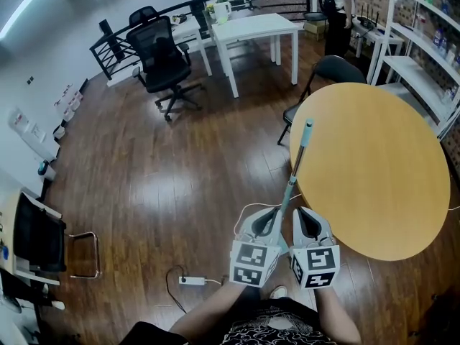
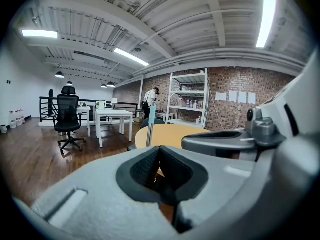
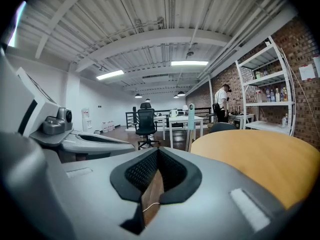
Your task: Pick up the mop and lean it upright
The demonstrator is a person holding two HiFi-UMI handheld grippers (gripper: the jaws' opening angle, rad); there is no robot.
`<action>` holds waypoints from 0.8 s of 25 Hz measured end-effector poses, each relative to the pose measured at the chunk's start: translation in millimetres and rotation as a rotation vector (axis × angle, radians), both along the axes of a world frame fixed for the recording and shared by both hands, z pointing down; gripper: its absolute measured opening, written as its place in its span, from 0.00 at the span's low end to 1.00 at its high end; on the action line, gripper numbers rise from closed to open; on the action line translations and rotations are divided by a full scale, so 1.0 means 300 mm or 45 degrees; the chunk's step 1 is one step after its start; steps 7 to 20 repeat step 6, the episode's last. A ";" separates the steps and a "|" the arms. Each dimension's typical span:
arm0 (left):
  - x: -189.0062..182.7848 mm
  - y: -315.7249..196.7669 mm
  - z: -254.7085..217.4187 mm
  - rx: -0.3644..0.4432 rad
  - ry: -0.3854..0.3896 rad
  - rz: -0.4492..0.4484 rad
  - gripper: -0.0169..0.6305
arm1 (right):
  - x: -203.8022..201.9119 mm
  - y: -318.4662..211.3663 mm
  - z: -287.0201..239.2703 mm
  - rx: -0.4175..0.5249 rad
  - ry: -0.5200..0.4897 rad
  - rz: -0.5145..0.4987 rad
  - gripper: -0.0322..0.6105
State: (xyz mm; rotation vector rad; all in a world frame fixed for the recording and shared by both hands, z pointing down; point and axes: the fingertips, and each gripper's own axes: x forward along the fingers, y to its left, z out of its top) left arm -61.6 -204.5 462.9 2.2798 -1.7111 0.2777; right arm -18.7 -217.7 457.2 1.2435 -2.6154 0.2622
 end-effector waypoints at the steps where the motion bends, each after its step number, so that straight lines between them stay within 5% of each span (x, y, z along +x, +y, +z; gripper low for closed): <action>1: 0.005 -0.002 -0.002 0.000 -0.001 0.001 0.03 | 0.004 -0.003 0.000 -0.002 0.001 0.000 0.05; 20: 0.027 -0.017 -0.001 -0.002 0.003 0.002 0.03 | 0.021 -0.021 0.003 -0.005 0.003 -0.003 0.05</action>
